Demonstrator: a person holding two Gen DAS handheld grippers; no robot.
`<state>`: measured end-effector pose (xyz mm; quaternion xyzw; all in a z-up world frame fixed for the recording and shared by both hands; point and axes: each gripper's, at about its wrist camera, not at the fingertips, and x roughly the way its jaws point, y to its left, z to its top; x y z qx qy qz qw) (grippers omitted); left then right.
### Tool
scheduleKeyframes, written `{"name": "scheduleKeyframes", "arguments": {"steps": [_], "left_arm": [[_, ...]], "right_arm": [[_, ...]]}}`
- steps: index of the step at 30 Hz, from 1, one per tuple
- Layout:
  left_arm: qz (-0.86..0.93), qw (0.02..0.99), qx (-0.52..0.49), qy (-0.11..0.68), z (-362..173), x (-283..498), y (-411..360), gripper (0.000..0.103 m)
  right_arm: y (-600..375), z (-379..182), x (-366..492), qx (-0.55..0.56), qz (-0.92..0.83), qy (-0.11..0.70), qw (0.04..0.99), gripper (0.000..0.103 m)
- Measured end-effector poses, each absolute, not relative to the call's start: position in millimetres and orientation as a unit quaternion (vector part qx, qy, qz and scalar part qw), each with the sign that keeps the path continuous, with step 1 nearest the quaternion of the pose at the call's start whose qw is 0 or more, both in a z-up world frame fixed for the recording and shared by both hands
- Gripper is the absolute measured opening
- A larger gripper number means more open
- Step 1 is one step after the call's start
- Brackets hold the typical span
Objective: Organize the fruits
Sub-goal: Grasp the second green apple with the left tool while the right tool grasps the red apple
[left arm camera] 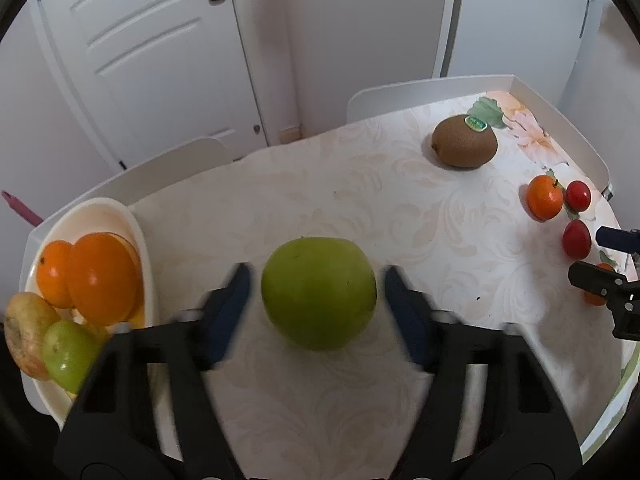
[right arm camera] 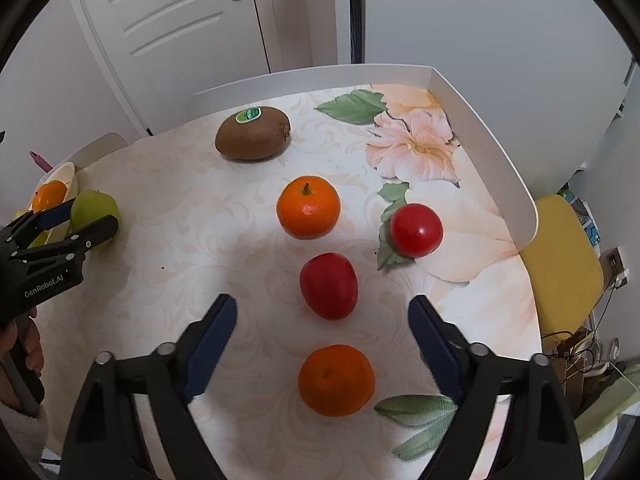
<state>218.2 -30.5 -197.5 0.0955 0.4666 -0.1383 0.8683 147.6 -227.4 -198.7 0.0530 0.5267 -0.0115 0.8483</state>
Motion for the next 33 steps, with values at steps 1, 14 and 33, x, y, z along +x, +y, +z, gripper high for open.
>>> {"name": "scheduleKeyframes", "arguments": {"steps": [1, 14, 33], "left_arm": [[-0.139, 0.867, 0.095, 0.468, -198.5, 218.5, -30.6, 0.059], [-0.136, 0.866, 0.103, 0.471, -197.0, 215.2, -30.3, 0.059], [-0.123, 0.867, 0.092, 0.474, -190.1, 192.3, -25.6, 0.059]], "right_arm": [[-226.9, -198.8, 147.2, 0.052, -0.011, 0.528, 0.847, 0.075], [-230.6, -206.9, 150.6, 0.051, -0.008, 0.533, 0.845, 0.055], [-227.4, -201.7, 156.3, 0.029, 0.011, 0.513, 0.858, 0.028]]}}
